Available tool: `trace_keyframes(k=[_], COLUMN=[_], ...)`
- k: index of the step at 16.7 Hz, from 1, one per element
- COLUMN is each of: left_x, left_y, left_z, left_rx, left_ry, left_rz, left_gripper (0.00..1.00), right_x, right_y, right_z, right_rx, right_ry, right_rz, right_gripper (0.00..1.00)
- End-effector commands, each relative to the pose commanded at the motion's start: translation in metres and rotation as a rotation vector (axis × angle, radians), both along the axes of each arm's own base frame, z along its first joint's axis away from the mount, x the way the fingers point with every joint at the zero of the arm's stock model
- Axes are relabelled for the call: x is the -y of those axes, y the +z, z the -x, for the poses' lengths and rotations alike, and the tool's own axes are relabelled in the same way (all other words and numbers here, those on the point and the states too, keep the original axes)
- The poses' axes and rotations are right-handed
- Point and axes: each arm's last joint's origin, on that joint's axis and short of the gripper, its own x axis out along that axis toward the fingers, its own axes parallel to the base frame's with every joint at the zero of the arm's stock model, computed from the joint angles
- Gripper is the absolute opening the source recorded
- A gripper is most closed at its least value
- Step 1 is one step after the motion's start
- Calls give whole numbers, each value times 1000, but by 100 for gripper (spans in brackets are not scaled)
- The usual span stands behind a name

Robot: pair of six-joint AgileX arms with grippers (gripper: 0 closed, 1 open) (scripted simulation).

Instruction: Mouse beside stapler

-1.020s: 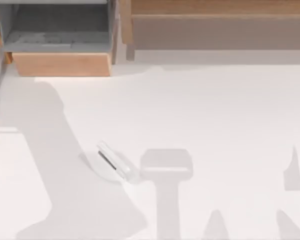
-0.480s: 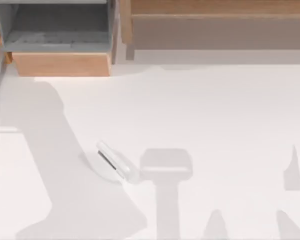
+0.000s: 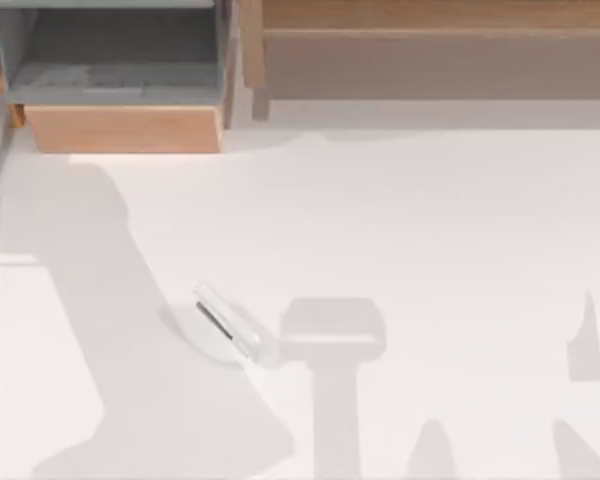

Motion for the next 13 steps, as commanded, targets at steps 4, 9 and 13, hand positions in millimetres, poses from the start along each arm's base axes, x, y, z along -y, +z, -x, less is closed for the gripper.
trace_keyframes(k=[4,9,13], left_x=[-1,13,59], left_y=[14,81,141], left_z=[2,19,32], left_rx=[17,91,199], left_ry=[7,37,18], left_rz=[-17,-119,-212], left_gripper=[0,0,0], right_x=[0,0,0], right_y=[0,0,0], right_z=[0,0,0], right_rx=[0,0,0], right_ry=[0,0,0], right_rz=[0,0,0], right_gripper=[100,100,100])
